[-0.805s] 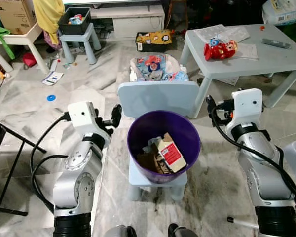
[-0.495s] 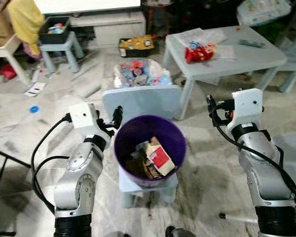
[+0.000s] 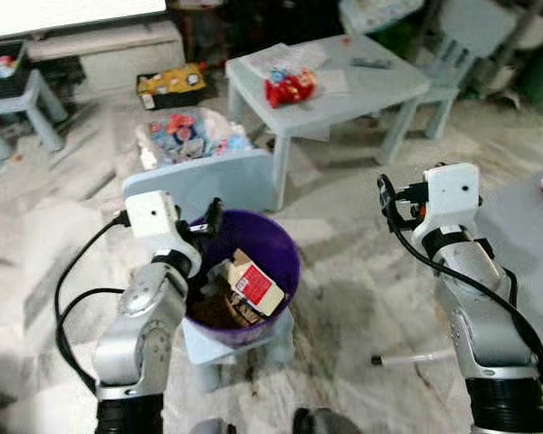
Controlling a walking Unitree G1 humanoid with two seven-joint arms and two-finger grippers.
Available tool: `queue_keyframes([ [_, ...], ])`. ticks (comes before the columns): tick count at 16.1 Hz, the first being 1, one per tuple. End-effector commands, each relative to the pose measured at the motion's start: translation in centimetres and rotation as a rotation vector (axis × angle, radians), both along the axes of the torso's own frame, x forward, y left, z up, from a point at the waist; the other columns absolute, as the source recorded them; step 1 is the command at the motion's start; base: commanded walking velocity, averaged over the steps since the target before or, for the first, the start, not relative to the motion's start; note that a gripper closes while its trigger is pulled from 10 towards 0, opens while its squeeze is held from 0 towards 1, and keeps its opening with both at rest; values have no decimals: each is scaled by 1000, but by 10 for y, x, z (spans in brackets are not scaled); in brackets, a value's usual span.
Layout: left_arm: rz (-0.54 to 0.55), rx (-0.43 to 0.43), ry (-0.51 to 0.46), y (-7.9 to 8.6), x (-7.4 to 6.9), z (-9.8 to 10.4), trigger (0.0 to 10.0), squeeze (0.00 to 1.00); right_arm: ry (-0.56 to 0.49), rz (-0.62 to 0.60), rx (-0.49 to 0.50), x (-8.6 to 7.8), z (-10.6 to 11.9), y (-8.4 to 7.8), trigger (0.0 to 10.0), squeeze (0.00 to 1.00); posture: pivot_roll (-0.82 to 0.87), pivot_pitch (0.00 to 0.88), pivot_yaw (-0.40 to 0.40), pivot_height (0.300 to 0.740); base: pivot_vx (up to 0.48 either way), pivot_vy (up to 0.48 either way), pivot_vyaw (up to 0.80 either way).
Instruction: Picking trash to rubbish bin
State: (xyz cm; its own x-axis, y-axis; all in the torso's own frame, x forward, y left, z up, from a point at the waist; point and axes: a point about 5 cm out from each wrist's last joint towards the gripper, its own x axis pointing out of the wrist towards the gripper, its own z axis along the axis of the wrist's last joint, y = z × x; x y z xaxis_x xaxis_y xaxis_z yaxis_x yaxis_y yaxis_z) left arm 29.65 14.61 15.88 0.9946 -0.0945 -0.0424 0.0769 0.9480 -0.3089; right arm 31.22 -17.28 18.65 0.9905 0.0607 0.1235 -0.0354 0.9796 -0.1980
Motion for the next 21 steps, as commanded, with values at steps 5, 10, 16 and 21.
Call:
queue_keyframes([
  [5, -25, -11, 10, -8, -1, -1, 10000, 0, 1, -13, -7, 0, 1, -4, 10000, 0, 13, 162, -17, 740, 0, 0, -777],
  [10, -29, -11, 13, -8, -1, -1, 10000, 0, 0, -15, -7, 0, 2, -4, 10000, 0, 11, 165, -17, 740, 0, 0, -775],
  [16, -43, -21, 18, -9, -1, -2, 10000, 0, -1, -17, -5, 0, 1, -4, 10000, 0, 11, 164, -16, 740, 0, 0, -685],
  [21, -44, -16, 11, -10, 0, 0, 10000, 0, -5, -13, -3, 0, 2, -3, 10000, 0, 14, 160, -17, 740, 0, 0, -80],
])
